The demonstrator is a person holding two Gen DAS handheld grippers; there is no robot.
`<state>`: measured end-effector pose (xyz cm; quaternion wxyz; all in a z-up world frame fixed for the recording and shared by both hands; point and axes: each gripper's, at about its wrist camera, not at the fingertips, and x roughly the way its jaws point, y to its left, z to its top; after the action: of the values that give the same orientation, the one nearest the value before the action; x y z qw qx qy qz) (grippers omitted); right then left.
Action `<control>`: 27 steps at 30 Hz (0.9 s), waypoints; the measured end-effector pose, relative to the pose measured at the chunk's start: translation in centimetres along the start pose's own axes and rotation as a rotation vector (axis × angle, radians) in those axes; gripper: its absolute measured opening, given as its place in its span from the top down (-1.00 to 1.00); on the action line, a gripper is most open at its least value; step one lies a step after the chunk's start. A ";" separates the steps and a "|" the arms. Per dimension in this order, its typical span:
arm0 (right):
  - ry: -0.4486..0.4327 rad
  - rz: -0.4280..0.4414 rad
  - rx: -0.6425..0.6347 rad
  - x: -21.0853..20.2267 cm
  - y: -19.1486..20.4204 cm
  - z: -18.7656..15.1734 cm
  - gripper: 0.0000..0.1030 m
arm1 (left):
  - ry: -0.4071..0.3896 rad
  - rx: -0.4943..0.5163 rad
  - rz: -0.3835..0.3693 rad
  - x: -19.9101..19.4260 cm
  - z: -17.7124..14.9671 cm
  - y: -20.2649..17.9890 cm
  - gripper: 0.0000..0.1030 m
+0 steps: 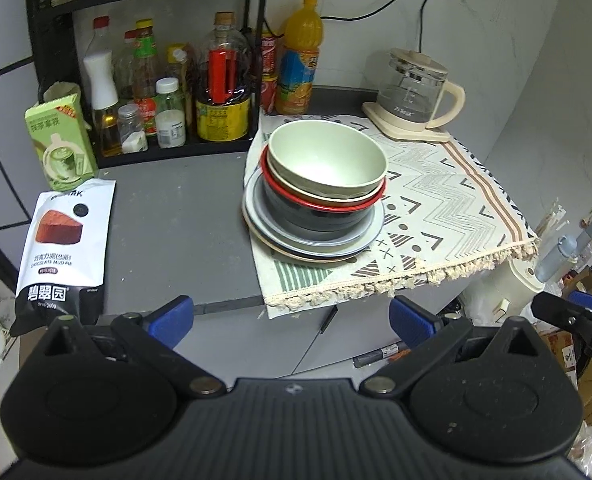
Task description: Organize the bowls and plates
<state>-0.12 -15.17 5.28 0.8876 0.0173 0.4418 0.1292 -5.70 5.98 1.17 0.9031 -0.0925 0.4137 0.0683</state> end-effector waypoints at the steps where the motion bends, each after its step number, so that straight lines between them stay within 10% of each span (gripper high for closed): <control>1: 0.000 0.001 0.000 0.0 0.0 0.0 -0.99 | 0.000 0.004 0.003 0.0 0.0 -0.1 -0.99; 27: 0.003 0.023 -0.029 -0.3 0.7 -0.3 -0.99 | 0.004 0.007 0.020 -0.7 -0.1 -0.2 -0.99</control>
<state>-0.68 -14.63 5.40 0.8855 0.0093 0.4411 0.1459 -6.20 5.71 1.67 0.9018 -0.0853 0.4168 0.0754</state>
